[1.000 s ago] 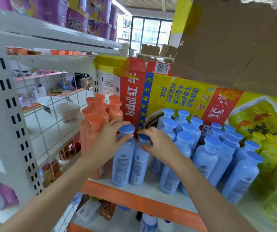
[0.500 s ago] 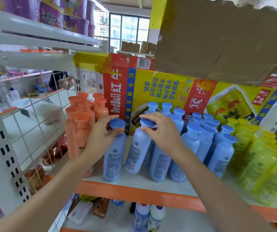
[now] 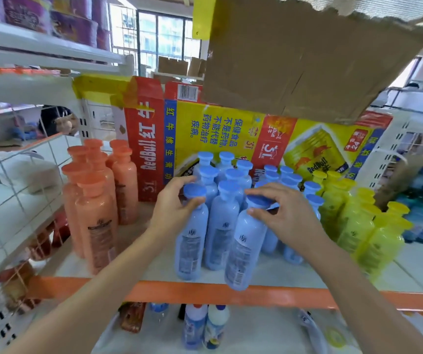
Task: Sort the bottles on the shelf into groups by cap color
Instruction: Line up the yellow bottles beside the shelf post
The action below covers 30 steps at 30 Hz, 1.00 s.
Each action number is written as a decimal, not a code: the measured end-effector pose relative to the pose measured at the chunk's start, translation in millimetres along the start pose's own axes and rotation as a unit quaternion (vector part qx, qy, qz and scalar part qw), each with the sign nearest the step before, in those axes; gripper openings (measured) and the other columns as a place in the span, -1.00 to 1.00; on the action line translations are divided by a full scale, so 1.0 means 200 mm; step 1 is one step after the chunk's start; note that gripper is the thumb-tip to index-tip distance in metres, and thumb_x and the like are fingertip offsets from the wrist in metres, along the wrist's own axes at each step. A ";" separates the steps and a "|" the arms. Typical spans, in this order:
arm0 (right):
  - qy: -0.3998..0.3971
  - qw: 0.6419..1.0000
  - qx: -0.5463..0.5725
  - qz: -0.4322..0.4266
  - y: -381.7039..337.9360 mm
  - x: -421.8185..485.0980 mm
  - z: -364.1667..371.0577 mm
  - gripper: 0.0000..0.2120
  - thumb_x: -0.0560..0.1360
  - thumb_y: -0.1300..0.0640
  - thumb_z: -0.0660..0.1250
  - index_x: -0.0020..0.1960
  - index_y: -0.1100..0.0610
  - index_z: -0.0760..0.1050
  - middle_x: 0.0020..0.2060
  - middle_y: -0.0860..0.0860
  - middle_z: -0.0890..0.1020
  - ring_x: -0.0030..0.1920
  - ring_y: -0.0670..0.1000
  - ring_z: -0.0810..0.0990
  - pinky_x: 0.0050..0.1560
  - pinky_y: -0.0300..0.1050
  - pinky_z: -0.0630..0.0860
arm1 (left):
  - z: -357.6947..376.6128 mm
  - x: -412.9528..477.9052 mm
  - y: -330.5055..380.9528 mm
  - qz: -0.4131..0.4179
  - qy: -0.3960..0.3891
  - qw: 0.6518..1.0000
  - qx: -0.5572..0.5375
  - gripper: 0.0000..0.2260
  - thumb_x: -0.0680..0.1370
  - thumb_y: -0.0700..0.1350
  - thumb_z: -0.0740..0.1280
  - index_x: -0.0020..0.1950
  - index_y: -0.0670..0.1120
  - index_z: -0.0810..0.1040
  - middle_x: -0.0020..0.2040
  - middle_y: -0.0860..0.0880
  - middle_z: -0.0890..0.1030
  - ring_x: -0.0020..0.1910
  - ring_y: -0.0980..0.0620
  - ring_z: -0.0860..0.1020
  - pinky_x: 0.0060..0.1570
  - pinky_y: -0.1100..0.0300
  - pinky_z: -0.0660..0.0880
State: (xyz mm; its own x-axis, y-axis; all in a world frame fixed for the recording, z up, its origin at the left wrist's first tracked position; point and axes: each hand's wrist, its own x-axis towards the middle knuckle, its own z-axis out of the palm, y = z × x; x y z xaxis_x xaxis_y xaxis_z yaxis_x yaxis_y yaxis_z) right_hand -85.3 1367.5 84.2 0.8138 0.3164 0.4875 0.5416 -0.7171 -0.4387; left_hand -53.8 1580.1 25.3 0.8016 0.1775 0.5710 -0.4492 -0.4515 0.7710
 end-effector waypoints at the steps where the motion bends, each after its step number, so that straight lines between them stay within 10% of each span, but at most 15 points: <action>1: -0.002 1.000 -0.009 0.005 0.02 -0.01 -0.01 -0.69 0.40 0.16 0.44 0.13 0.03 0.59 -0.05 -0.08 0.57 -0.02 -0.09 0.51 -0.10 -0.54 0.32 | 0.02 0.00 0.01 0.002 0.000 1.000 0.000 -0.63 0.44 -0.19 0.42 0.23 -0.13 0.48 0.17 -0.01 0.51 0.16 0.07 0.47 -0.04 0.57 0.36; 13: -0.013 0.999 -0.022 0.044 0.14 -0.12 -0.04 -0.67 0.39 0.15 0.44 0.15 0.02 0.58 0.03 -0.03 0.58 0.06 -0.02 0.54 0.05 -0.18 0.45 | 0.05 0.01 0.00 0.002 -0.002 1.000 -0.016 -0.72 0.46 -0.16 0.39 0.16 -0.09 0.51 0.08 -0.03 0.54 0.02 0.10 0.49 -0.11 0.59 0.34; 19: -0.009 0.999 -0.016 0.048 0.16 -0.13 -0.03 -0.68 0.40 0.16 0.44 0.14 0.01 0.58 0.01 -0.07 0.58 0.02 -0.08 0.53 -0.03 -0.44 0.38 | 0.04 -0.01 -0.02 0.013 -0.039 0.999 -0.015 -0.68 0.49 -0.15 0.35 0.24 -0.07 0.47 0.14 0.04 0.47 0.14 0.11 0.47 0.13 0.32 0.41; 25: 0.021 0.998 -0.018 0.060 0.19 -0.16 -0.07 -0.70 0.38 0.17 0.45 0.11 0.01 0.59 0.00 -0.05 0.60 -0.04 -0.12 0.52 -0.06 -0.52 0.36 | 0.02 0.00 0.04 0.120 -0.038 0.984 0.125 -0.65 0.51 -0.17 0.34 0.29 -0.14 0.45 0.29 0.06 0.37 0.33 0.12 0.26 0.31 0.23 0.17; 30: 0.047 0.996 -0.030 0.076 0.26 -0.16 -0.13 -0.69 0.37 0.18 0.46 0.10 0.03 0.60 -0.02 -0.07 0.57 -0.02 -0.04 0.54 -0.02 -0.17 0.51 | 0.07 0.04 0.10 0.225 -0.100 0.949 0.196 -0.54 0.48 0.10 0.14 0.28 -0.12 0.46 0.30 -0.07 0.46 0.31 0.07 0.28 0.32 0.23 0.17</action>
State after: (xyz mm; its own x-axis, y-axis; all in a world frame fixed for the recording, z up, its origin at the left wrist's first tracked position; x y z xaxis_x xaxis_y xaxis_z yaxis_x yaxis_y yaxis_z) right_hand -89.3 1303.9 65.3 0.8607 0.1438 0.4883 0.3972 -0.7896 -0.4677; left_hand -50.6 1559.4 41.3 0.6402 -0.2627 0.7219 -0.6144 -0.7392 0.2759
